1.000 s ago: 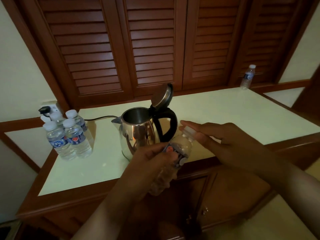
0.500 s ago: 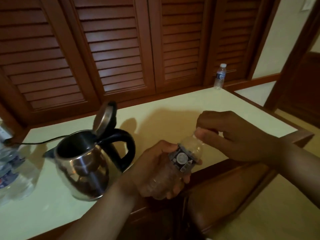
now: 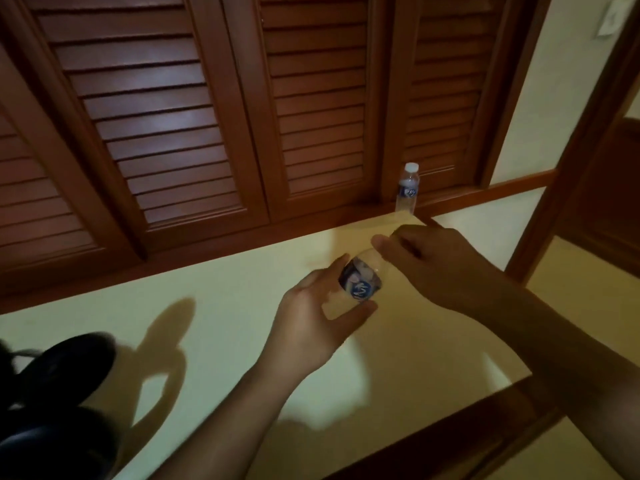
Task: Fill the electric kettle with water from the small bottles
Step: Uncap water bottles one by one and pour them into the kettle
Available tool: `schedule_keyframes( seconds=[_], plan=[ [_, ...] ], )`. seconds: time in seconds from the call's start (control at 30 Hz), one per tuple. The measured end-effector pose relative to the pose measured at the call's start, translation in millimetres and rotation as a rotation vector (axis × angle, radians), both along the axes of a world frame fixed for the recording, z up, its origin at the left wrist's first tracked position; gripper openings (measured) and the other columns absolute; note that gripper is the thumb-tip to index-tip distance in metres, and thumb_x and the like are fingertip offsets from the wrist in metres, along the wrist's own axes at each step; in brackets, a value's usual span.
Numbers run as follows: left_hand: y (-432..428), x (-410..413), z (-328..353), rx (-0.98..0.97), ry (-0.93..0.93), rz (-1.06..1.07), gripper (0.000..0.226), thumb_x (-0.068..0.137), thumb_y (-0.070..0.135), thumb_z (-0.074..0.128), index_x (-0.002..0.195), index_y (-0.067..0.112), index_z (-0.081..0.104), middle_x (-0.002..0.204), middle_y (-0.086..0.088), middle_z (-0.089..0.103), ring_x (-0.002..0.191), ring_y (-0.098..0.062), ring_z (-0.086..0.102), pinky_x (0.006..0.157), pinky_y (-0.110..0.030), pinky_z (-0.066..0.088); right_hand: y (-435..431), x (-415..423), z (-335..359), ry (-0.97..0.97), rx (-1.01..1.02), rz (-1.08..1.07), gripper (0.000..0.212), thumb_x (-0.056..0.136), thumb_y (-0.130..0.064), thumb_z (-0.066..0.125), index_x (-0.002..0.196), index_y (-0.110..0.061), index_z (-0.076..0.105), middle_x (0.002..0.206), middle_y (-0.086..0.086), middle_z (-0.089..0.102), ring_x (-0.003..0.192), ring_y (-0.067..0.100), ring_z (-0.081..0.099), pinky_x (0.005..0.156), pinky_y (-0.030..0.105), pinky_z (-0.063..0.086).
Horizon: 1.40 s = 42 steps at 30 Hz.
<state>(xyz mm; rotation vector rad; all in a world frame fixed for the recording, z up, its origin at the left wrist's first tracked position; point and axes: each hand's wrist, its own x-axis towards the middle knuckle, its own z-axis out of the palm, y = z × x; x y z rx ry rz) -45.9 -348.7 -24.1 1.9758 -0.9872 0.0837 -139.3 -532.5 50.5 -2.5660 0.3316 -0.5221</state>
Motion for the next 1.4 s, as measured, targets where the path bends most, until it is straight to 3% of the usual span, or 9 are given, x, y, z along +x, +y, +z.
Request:
schedule_keyframes(
  seconds=[0.17,0.33,0.47,0.57,0.77,0.9,1.2,1.3,1.4],
  plan=[
    [-57.5,24.1,1.3,-0.016,0.271,-0.149,0.044,0.089,0.023,0.079,0.128,0.041,0.068,0.114,0.019,0.075,0.104,-0.004,0.07,0.093,-0.027,0.056,-66.8,27.0,-5.0,-0.052,0.024,0.068,0.045,0.094,-0.063,0.039,0.093,-0.025,0.064,0.072,-0.001,0.063,0.068,0.009,0.058,0.058,0.016,0.043],
    [-127.5,58.8,-11.0,-0.078,0.373,-0.051,0.038,0.085,0.035,0.084,0.119,0.044,0.07,0.107,0.019,0.073,0.089,-0.01,0.067,0.083,-0.032,0.054,-122.1,56.1,-24.5,-0.119,0.354,0.058,0.029,0.089,-0.069,0.036,0.093,-0.051,0.059,0.087,-0.02,0.067,0.081,-0.004,0.062,0.071,0.014,0.047],
    [-194.7,98.5,-23.6,-0.121,0.4,0.038,0.028,0.087,0.034,0.083,0.112,0.031,0.071,0.086,0.024,0.064,0.101,-0.012,0.067,0.089,-0.042,0.056,-158.9,76.0,-64.6,-0.138,0.441,-0.07,0.034,0.104,-0.046,0.042,0.131,-0.034,0.058,0.128,-0.008,0.064,0.109,0.006,0.059,0.091,0.024,0.046],
    [-245.9,126.9,-26.4,-0.12,0.372,0.08,0.034,0.089,0.032,0.081,0.12,0.023,0.068,0.103,0.011,0.069,0.106,-0.014,0.067,0.09,-0.038,0.055,-174.4,86.6,-90.6,-0.057,0.373,-0.116,0.042,0.105,-0.035,0.046,0.143,-0.02,0.051,0.143,-0.004,0.055,0.127,0.01,0.052,0.098,0.017,0.034],
    [-302.9,174.9,-40.8,-0.003,0.317,0.135,0.046,0.092,0.028,0.077,0.134,0.016,0.061,0.124,-0.002,0.072,0.112,-0.02,0.067,0.093,-0.032,0.053,-199.5,98.7,-116.0,0.047,0.324,-0.12,0.048,0.105,-0.039,0.043,0.149,-0.02,0.044,0.15,-0.001,0.049,0.138,0.015,0.044,0.105,0.017,0.026],
    [-316.6,192.2,-49.0,0.042,0.33,0.131,0.044,0.094,0.029,0.074,0.135,0.018,0.06,0.125,-0.002,0.071,0.112,-0.021,0.068,0.099,-0.043,0.056,-214.8,102.2,-121.5,0.07,0.313,-0.068,0.048,0.106,-0.038,0.039,0.15,-0.019,0.041,0.153,0.001,0.045,0.142,0.016,0.039,0.109,0.017,0.023],
    [-325.6,203.1,-52.5,0.083,0.38,0.105,0.07,0.091,0.033,0.08,0.15,0.011,0.048,0.144,-0.005,0.062,0.13,-0.022,0.061,0.108,-0.04,0.051,-218.0,111.9,-128.0,0.015,0.281,-0.069,0.045,0.104,-0.034,0.047,0.146,-0.016,0.048,0.147,0.001,0.053,0.135,0.013,0.048,0.112,0.021,0.034],
    [-299.4,185.5,-55.2,0.041,0.466,0.105,0.08,0.09,0.037,0.081,0.156,0.013,0.042,0.15,-0.006,0.056,0.134,-0.021,0.059,0.112,-0.041,0.05,-207.2,111.1,-132.7,-0.071,0.24,-0.104,0.041,0.101,-0.027,0.057,0.139,-0.012,0.055,0.135,0.003,0.063,0.121,0.007,0.055,0.092,-0.005,0.03],
    [-256.3,158.0,-56.6,-0.075,0.485,0.083,0.055,0.095,0.028,0.075,0.145,0.016,0.054,0.143,-0.007,0.063,0.13,-0.02,0.063,0.107,-0.029,0.052,-191.5,114.4,-130.0,-0.091,0.23,-0.06,0.042,0.1,-0.025,0.058,0.14,-0.013,0.056,0.139,0.004,0.061,0.127,0.014,0.055,0.099,-0.003,0.021]
  ],
)
